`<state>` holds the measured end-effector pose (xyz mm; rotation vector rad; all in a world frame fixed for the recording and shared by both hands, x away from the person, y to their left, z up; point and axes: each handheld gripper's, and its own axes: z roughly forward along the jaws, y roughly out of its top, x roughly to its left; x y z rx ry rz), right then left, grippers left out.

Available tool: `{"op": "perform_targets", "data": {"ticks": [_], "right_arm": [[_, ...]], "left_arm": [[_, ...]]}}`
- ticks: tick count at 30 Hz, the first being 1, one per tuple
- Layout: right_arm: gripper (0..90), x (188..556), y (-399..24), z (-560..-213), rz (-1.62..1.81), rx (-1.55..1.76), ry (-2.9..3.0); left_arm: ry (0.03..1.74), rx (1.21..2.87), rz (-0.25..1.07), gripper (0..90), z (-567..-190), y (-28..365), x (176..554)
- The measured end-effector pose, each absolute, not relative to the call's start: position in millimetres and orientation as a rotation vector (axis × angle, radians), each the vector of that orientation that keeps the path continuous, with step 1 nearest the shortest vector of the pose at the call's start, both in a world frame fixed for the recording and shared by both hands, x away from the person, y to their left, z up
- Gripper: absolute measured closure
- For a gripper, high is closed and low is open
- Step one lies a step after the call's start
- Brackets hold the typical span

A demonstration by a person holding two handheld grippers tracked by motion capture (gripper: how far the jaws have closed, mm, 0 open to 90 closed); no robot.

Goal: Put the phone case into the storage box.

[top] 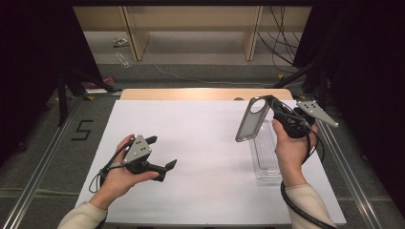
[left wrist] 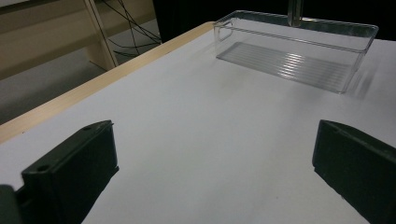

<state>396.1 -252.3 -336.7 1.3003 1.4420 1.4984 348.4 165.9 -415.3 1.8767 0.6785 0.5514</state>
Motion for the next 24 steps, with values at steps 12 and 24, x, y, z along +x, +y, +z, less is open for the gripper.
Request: {"op": "perform_targets", "data": {"ticks": [12, 24], "right_arm": [[88.8, 395, -258, -334, 1.495, 1.301, 1.425], [88.8, 395, -265, -332, 1.490, 1.310, 1.403]], "left_arm": [[0.680, 1.876, 0.551, 0.0, -415, 166, 348], [0.679, 1.876, 0.552, 0.0, -415, 166, 349]]}}
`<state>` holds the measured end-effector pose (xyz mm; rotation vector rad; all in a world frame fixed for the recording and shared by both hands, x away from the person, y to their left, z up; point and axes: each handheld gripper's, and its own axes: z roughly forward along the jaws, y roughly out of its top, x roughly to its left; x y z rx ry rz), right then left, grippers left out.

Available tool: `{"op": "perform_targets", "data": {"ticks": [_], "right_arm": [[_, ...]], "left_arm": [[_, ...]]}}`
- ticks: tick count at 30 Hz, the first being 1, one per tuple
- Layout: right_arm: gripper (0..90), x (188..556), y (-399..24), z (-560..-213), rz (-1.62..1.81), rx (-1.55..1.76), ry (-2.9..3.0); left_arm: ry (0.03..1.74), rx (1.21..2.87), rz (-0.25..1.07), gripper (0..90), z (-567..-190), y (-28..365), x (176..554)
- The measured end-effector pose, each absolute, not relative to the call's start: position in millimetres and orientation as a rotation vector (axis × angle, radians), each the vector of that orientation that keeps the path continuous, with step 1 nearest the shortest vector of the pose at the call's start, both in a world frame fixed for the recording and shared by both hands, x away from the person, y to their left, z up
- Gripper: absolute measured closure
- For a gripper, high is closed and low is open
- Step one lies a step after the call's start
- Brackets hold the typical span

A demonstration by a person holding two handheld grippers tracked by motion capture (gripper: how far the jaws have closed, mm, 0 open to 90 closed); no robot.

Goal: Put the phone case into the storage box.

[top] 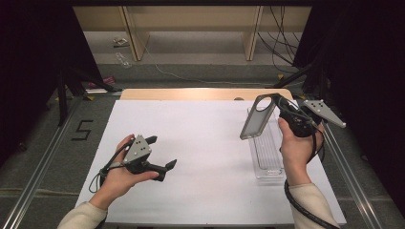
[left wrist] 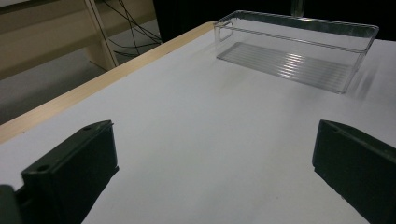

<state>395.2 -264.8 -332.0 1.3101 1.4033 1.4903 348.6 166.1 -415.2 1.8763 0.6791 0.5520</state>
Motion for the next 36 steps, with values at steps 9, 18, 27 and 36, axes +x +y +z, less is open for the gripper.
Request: {"op": "perform_targets", "data": {"ticks": [9, 18, 27, 36], "right_arm": [[88.9, 394.8, -269.8, -330.7, 1.480, 1.312, 1.383], [88.8, 395.5, -271.6, -331.4, 1.471, 1.315, 1.380], [88.8, 395.7, -272.5, -332.0, 1.460, 1.318, 1.381], [88.9, 395.9, -273.7, -332.2, 1.449, 1.319, 1.380]], "left_arm": [[0.680, 1.875, 0.553, 0.0, -415.0, 166.2, 348.6], [0.680, 1.873, 0.552, 0.0, -414.9, 166.2, 348.7], [0.682, 1.873, 0.551, 0.0, -415.0, 166.3, 348.8], [0.681, 1.872, 0.552, 0.0, -414.9, 166.4, 348.8]]}}
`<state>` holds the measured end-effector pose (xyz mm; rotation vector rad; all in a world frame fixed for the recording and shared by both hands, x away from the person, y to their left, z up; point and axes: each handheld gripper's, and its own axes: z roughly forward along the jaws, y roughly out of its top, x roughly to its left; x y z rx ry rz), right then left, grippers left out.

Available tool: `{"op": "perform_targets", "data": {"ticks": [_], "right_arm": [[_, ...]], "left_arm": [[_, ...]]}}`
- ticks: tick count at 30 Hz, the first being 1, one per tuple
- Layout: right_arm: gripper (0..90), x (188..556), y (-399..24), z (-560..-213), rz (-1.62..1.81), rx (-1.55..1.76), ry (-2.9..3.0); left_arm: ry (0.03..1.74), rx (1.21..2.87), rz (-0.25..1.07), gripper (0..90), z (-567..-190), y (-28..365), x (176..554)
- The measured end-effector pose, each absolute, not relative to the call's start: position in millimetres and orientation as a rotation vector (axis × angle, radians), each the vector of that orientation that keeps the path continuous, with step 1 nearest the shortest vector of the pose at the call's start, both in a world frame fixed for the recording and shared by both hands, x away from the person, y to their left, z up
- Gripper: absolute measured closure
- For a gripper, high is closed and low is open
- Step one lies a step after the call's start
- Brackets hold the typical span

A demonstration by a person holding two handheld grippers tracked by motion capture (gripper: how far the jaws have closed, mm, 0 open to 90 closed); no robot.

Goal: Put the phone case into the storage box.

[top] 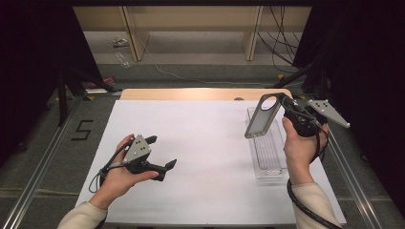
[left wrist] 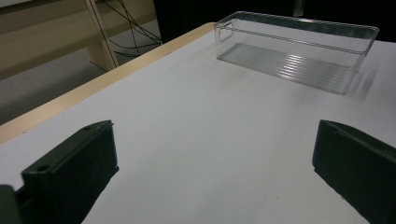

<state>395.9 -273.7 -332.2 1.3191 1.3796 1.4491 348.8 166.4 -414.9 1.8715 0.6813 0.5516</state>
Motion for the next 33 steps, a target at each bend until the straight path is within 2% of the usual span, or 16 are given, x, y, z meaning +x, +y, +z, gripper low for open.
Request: {"op": "perform_targets", "data": {"ticks": [33], "right_arm": [[88.8, 396.8, -281.9, -331.1, 1.391, 1.306, 1.364]], "left_arm": [[0.682, 1.876, 0.549, 0.0, -415.8, 166.3, 349.1]]}}
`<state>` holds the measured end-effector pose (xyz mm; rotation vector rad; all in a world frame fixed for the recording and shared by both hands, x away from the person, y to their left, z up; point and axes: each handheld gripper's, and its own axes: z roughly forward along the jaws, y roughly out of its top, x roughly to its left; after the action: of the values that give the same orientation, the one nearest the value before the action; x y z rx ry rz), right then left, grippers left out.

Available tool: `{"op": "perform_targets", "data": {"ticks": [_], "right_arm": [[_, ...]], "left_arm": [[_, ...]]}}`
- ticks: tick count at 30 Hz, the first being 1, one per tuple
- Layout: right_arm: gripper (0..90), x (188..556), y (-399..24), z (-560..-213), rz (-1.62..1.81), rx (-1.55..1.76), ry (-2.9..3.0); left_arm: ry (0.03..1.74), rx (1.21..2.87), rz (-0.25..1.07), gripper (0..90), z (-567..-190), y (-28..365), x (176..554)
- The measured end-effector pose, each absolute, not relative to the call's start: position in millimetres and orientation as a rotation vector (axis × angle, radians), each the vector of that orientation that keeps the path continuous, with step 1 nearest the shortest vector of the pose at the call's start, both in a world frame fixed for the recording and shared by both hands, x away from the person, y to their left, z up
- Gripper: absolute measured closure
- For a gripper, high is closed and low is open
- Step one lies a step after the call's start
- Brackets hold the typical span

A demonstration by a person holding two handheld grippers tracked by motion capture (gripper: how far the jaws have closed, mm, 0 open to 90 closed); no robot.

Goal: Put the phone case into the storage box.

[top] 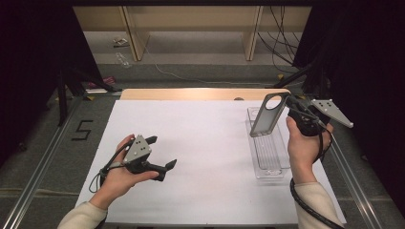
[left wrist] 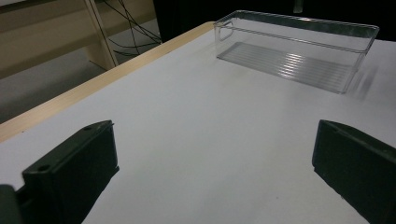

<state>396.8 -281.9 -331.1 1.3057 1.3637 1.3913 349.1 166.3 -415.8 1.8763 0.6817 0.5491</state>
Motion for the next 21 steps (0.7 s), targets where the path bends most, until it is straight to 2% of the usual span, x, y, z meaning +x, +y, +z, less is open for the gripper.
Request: {"op": "perform_targets", "data": {"ticks": [21], "right_arm": [[88.8, 399.0, -284.7, -333.6, 1.345, 1.293, 1.360]], "left_arm": [[0.681, 1.877, 0.549, 0.0, -416.1, 166.3, 349.1]]}}
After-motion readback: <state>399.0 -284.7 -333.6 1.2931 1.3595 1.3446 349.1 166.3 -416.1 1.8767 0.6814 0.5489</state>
